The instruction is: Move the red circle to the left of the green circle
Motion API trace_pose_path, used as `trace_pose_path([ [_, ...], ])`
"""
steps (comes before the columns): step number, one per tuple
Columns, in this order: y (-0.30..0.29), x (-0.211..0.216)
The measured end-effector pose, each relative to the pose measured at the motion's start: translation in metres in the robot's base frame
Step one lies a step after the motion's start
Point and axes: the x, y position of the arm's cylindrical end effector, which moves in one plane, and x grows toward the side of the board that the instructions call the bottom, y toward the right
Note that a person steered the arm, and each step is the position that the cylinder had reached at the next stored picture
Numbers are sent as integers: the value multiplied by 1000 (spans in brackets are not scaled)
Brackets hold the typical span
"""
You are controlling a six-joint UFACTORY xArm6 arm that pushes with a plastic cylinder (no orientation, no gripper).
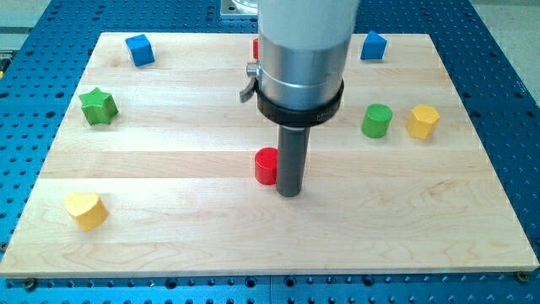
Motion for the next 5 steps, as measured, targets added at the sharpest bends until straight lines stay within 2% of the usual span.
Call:
trace_pose_path([
  [1, 10, 26],
  [2, -18, 21],
  [3, -30, -34],
  [4, -21, -35],
  [5, -51, -41],
])
